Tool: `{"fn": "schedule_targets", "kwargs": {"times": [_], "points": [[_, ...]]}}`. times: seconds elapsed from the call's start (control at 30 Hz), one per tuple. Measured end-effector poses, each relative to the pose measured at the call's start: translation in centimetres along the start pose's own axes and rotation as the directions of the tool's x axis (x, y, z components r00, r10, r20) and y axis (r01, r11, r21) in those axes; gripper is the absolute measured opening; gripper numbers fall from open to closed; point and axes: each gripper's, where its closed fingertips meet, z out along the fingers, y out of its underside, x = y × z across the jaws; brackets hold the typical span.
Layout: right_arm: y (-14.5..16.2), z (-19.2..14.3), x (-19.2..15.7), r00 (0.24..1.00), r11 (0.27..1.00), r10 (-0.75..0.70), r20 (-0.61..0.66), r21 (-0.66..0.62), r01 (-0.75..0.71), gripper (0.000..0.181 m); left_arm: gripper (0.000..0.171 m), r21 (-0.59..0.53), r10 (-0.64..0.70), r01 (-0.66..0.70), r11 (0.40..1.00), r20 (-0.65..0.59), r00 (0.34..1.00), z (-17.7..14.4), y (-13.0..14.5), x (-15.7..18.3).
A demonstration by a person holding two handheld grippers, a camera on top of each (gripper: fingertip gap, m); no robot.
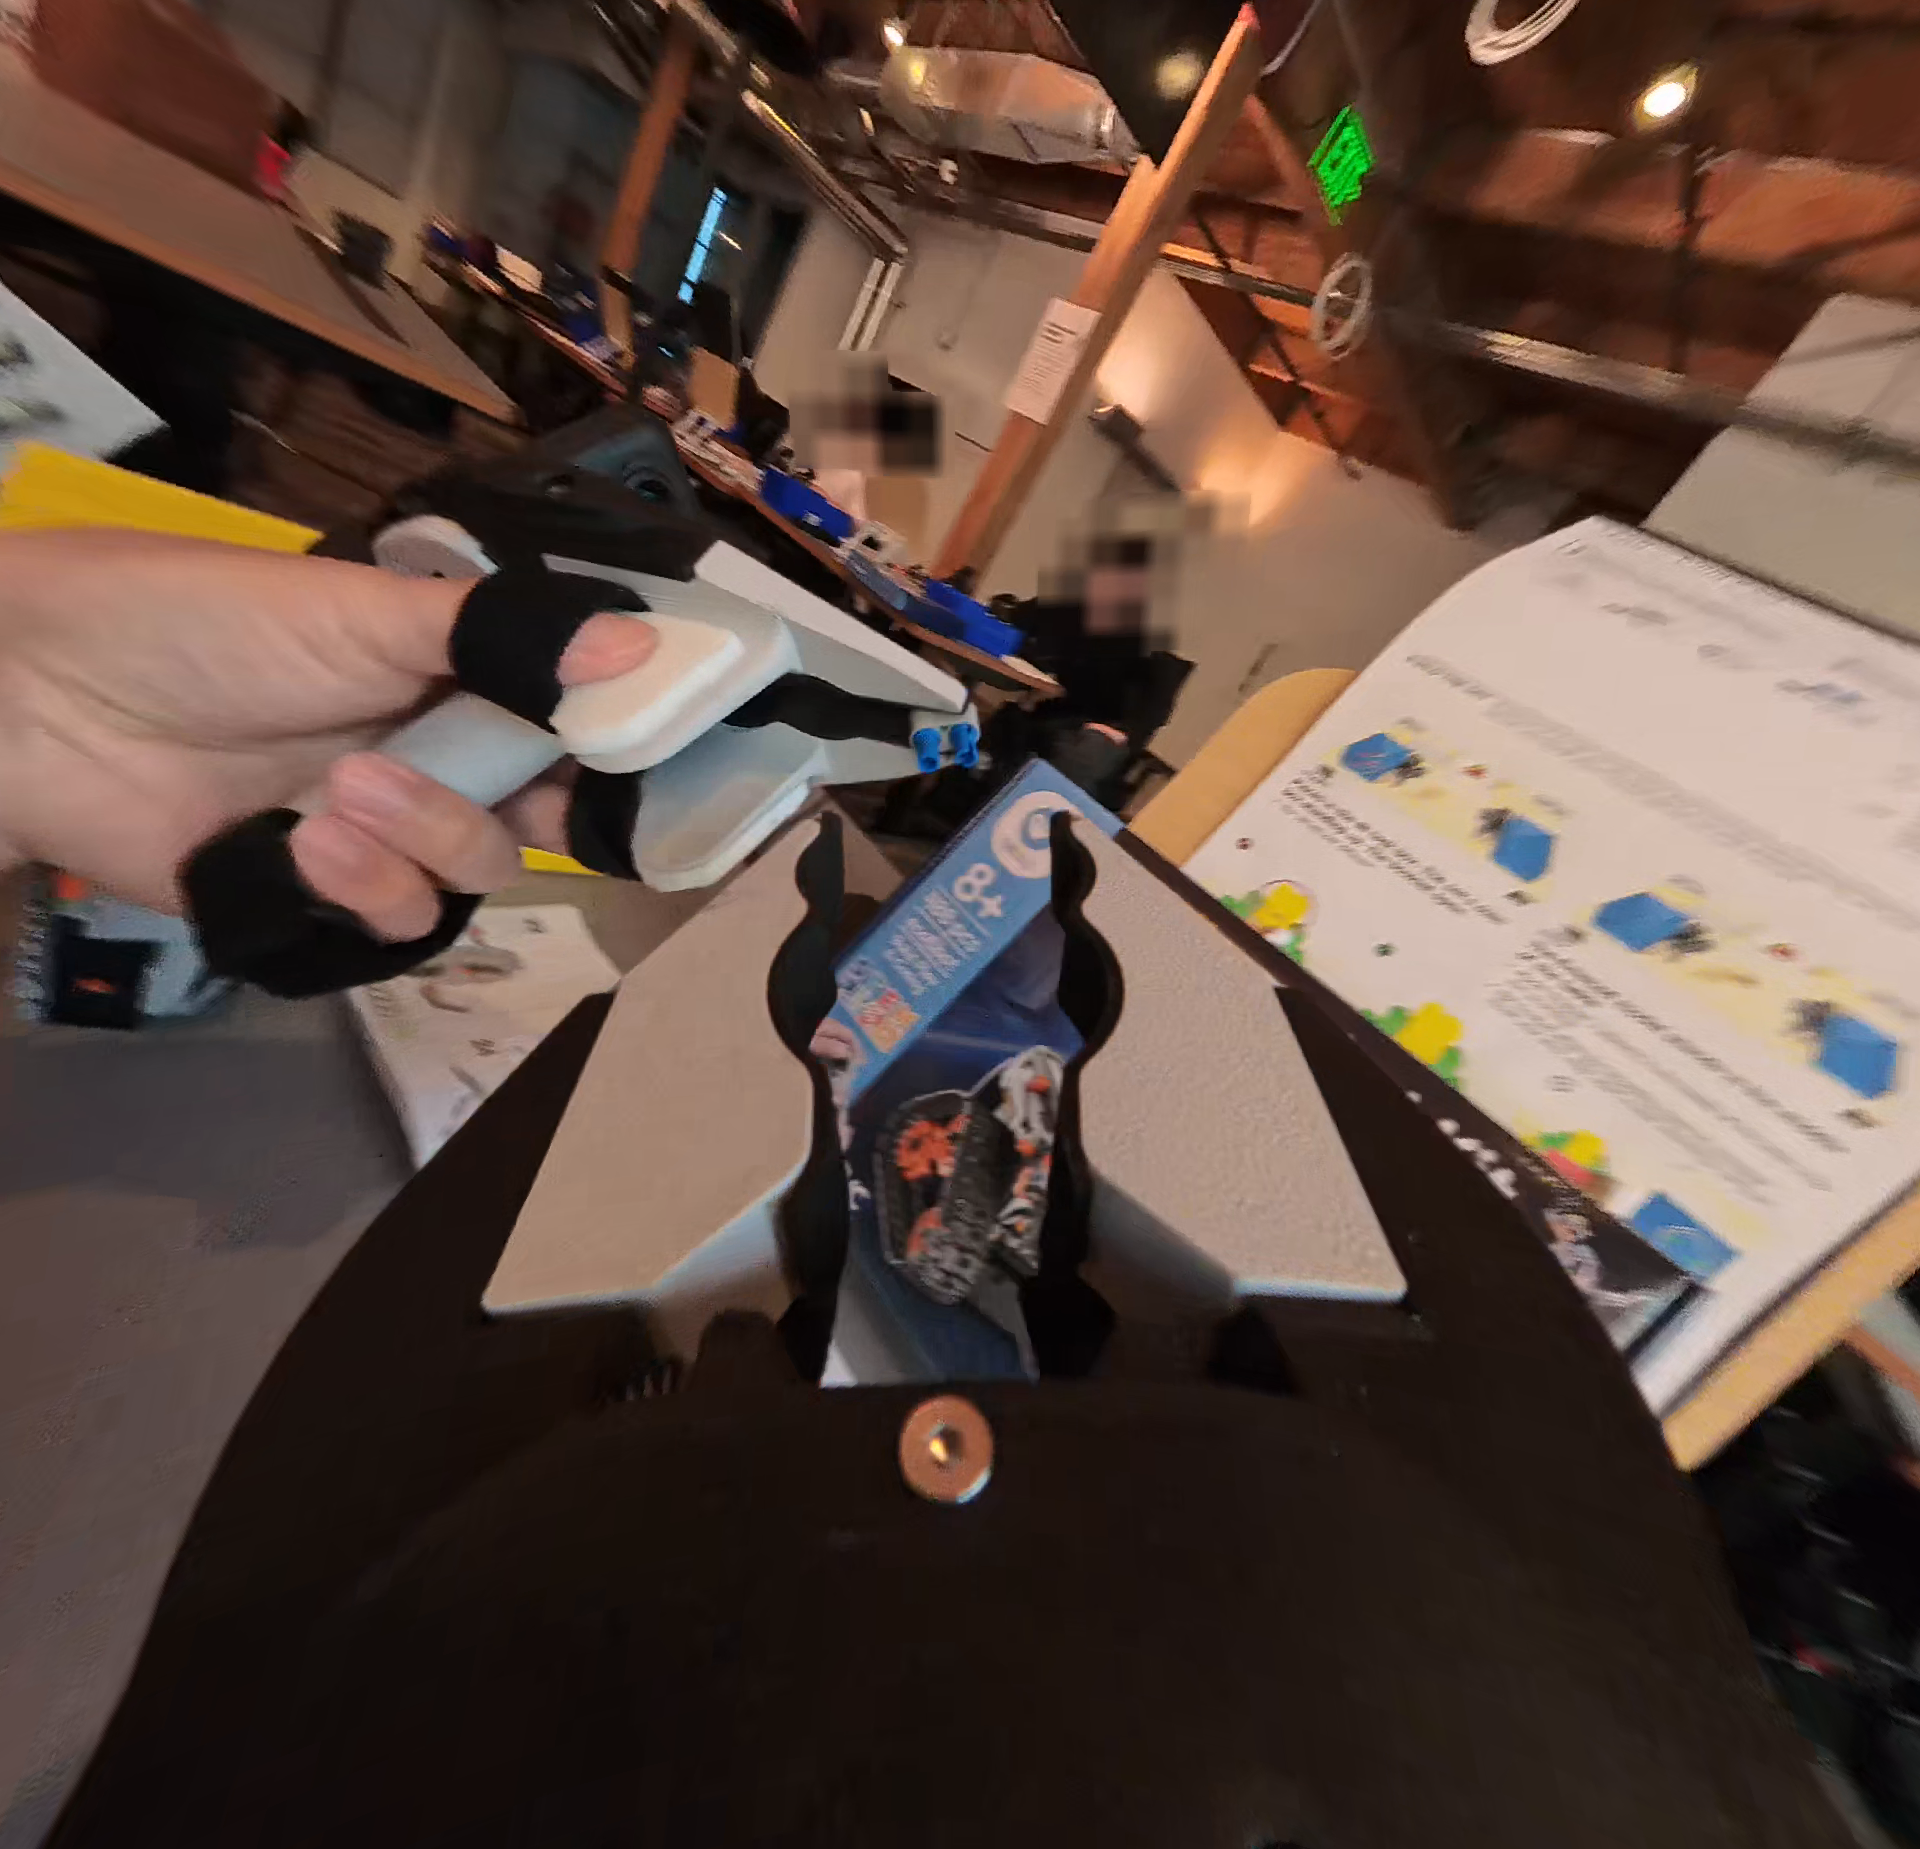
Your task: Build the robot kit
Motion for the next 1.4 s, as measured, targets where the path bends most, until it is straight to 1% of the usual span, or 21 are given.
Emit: {"fn": "schedule_targets", "kwargs": {"times": [0.1, 0.23, 0.3, 0.33, 0.4, 0.43, 0.47, 0.5, 0.6, 0.63, 0.7, 0.8, 0.93, 1.03, 1.1, 1.17, 1.27, 1.4], "points": [[-0.6, -0.3, 0.2, 0.994, 0.995, -0.1, -0.045, 0.011, 0.1, 0.037, 0.005, -0.057, -0.036, 0.034, 0.998, -0.027, 0.999, 1.3, 1.9, 0.4], [-0.4, -0.5, 0.4, 0.992, 0.992, -0.124, -0.035, -0.013, 0.124, 0.03, 0.005, -0.104, -0.044, 0.04, 0.994, -0.041, 0.998, 2.2, 3.3, 0.7], [-1.0, -0.9, 0.6, 0.988, 0.989, -0.145, -0.045, 0.014, 0.146, 0.012, 0.005, -0.121, -0.045, 0.039, 0.992, -0.045, 0.998, 2.4, 3.7, 0.7], [-1.0, -0.9, 0.5, 0.986, 0.987, -0.161, -0.039, 0.01, 0.161, 0.012, 0.005, -0.12, -0.051, 0.044, 0.992, -0.05, 0.997, 2.5, 3.8, 0.8], [-0.2, -0.7, 0.8, 0.986, 0.985, -0.166, -0.028, -0.041, 0.165, 0.021, 0.005, -0.122, -0.054, 0.047, 0.991, -0.052, 0.997, 2.6, 3.9, 0.8], [-0.2, -0.8, 0.9, 0.987, 0.986, -0.161, -0.021, -0.046, 0.159, 0.022, 0.005, -0.117, -0.054, 0.048, 0.992, -0.05, 0.997, 2.7, 3.9, 0.8], [-0.2, -0.8, 0.9, 0.988, 0.987, -0.154, -0.015, -0.047, 0.153, 0.02, 0.005, -0.113, -0.054, 0.048, 0.992, -0.052, 0.997, 2.7, 3.9, 0.8], [-0.2, -0.9, 0.8, 0.989, 0.987, -0.151, -0.003, -0.047, 0.151, 0.013, 0.005, -0.121, -0.057, 0.05, 0.991, -0.057, 0.997, 2.8, 4.1, 0.9], [-0.3, -1.1, 0.8, 0.988, 0.987, -0.153, 0.013, -0.052, 0.153, 0.013, 0.005, -0.138, -0.05, 0.041, 0.99, -0.061, 0.997, 2.9, 4.2, 1.0], [0.0, -1.1, 0.7, 0.988, 0.986, -0.149, 0.038, -0.067, 0.151, 0.013, 0.005, -0.159, -0.044, 0.035, 0.987, -0.054, 0.998, 2.8, 4.4, 0.9], [0.2, -1.5, 0.1, 0.984, 0.987, -0.13, 0.122, -0.074, 0.14, 0.014, 0.005, -0.239, -0.05, 0.034, 0.97, -0.059, 0.997, 2.5, 5.1, 0.9], [0.0, -2.9, -1.5, 0.949, 0.99, -0.095, 0.299, -0.075, 0.123, 0.014, 0.005, -0.41, -0.044, 0.005, 0.912, -0.087, 0.995, 1.6, 6.9, 1.7], [0.8, -4.0, -3.2, 0.899, 0.984, -0.08, 0.43, -0.109, 0.139, 0.014, 0.006, -0.54, -0.011, -0.026, 0.841, -0.066, 0.998, 0.7, 8.8, 1.4], [1.0, -4.3, -3.7, 0.882, 0.979, -0.098, 0.461, -0.116, 0.169, 0.014, 0.006, -0.578, -0.014, -0.026, 0.816, -0.066, 0.998, 0.3, 9.4, 1.4], [0.8, -4.4, -3.9, 0.875, 0.984, -0.088, 0.475, -0.096, 0.151, 0.014, 0.006, -0.587, -0.036, -0.017, 0.809, -0.078, 0.996, 0.1, 9.5, 1.5], [1.2, -4.3, -4.2, 0.867, 0.987, -0.064, 0.494, -0.1, 0.129, 0.014, 0.006, -0.6, -0.036, -0.01, 0.8, -0.064, 0.997, -0.1, 9.6, 1.1], [1.3, -4.4, -4.7, 0.852, 0.981, -0.093, 0.515, -0.098, 0.166, 0.014, 0.006, -0.627, -0.018, -0.028, 0.778, -0.067, 0.998, -0.6, 9.9, 1.2], [1.0, -4.5, -5.0, 0.846, 0.981, -0.097, 0.524, -0.092, 0.169, 0.014, 0.006, -0.64, -0.027, -0.031, 0.767, -0.08, 0.996, -0.8, 10.0, 1.5]]}}
